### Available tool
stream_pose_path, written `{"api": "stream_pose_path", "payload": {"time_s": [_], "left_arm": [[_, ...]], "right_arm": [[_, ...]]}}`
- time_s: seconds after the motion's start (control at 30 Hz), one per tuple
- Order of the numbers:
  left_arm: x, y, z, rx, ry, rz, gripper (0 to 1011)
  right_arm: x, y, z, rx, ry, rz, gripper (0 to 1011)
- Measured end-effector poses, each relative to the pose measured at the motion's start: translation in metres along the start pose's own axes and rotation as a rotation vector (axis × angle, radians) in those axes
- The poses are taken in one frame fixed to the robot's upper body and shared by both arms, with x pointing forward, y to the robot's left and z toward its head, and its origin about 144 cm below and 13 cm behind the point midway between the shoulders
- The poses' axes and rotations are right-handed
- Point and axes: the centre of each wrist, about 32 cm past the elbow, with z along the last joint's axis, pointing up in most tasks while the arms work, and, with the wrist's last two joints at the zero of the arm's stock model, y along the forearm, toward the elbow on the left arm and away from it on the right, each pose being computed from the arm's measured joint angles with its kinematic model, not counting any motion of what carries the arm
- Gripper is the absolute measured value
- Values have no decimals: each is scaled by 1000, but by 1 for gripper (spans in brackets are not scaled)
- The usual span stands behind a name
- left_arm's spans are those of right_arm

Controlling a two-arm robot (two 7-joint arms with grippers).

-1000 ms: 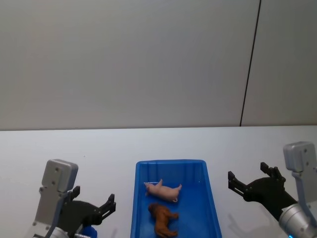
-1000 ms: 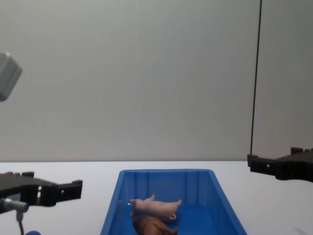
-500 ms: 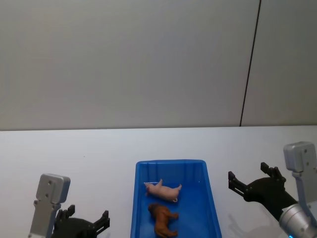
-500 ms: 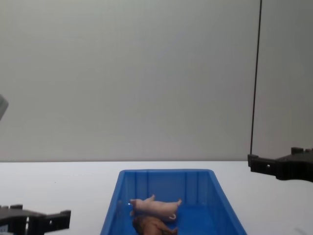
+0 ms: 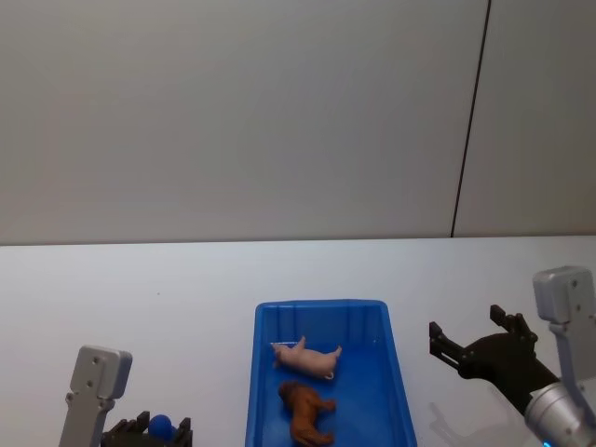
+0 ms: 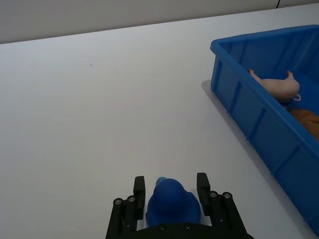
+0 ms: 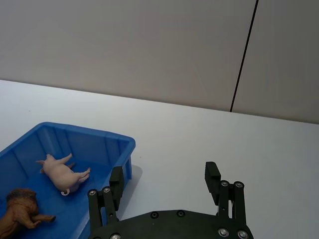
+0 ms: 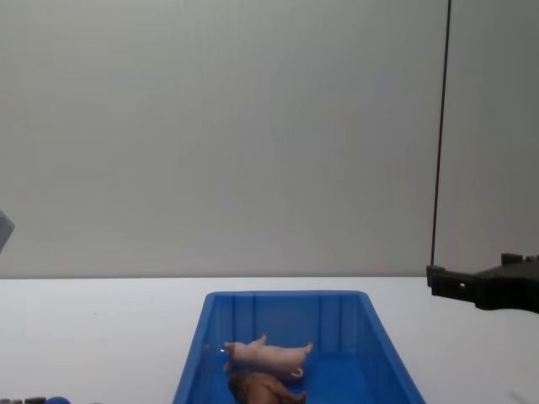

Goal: Pick up the two dolls from the table and place them into the box.

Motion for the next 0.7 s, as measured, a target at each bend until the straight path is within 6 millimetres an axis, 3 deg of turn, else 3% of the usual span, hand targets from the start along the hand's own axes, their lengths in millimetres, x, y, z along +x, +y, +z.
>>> {"api": "stream_pose_path", "payload": {"time_s": [0.23,0.7], "left_arm": [[2,-1,-4,9,-2,1,462],[2,1,-2,-41,-20,-5,299]], "right_arm": [[0,0,0,0,0,0,1001],[0,0,0,0,0,0,1001]]}}
